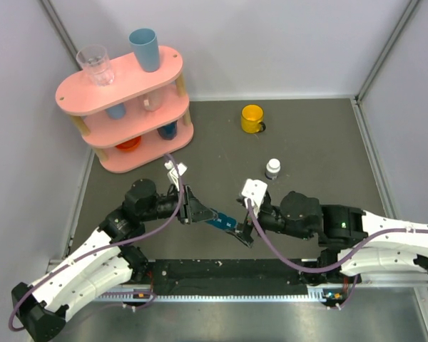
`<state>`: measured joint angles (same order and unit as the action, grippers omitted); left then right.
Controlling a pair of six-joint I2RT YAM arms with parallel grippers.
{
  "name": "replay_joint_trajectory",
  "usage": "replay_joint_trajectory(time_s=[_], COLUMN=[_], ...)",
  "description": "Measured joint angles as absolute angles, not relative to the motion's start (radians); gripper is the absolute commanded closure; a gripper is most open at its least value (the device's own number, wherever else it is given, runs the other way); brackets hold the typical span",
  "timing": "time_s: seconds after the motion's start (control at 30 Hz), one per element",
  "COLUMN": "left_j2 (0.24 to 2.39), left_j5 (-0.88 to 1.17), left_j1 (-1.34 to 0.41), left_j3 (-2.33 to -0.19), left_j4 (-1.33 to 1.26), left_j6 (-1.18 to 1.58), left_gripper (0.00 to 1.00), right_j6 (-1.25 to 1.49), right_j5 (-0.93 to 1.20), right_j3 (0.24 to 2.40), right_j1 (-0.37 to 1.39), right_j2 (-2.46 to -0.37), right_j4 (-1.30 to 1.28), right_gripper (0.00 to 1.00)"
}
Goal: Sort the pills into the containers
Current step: Open the pill container.
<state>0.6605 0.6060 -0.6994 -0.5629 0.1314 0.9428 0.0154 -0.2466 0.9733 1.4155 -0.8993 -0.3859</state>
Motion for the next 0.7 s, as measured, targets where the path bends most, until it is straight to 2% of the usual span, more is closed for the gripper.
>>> replay_joint_trajectory(time_s=[0.3, 0.53, 0.7], left_j2=[0.652, 0.653, 0.653], left_j5=[0.554, 0.537, 0.538], left_j1=[-0.700, -0.700, -0.700], left_j3=[-0.563, -0.563, -0.563], left_j4=[0.120, 0.120, 0.120], left_j6=[1.001, 1.023, 1.029], left_gripper=[1.00, 1.00, 1.00], right_j6=[0.038, 0.038, 0.037], right_j5=[-0.228, -0.232, -0.242], right_j3=[0.940, 0.930, 0.923], right_j1=[1.422, 1.432, 1.433], right_j2=[-0.887, -0.944, -0.945], right_j4=[-0.409, -0.416, -0.421], right_gripper=[0.14, 0.32, 0.39])
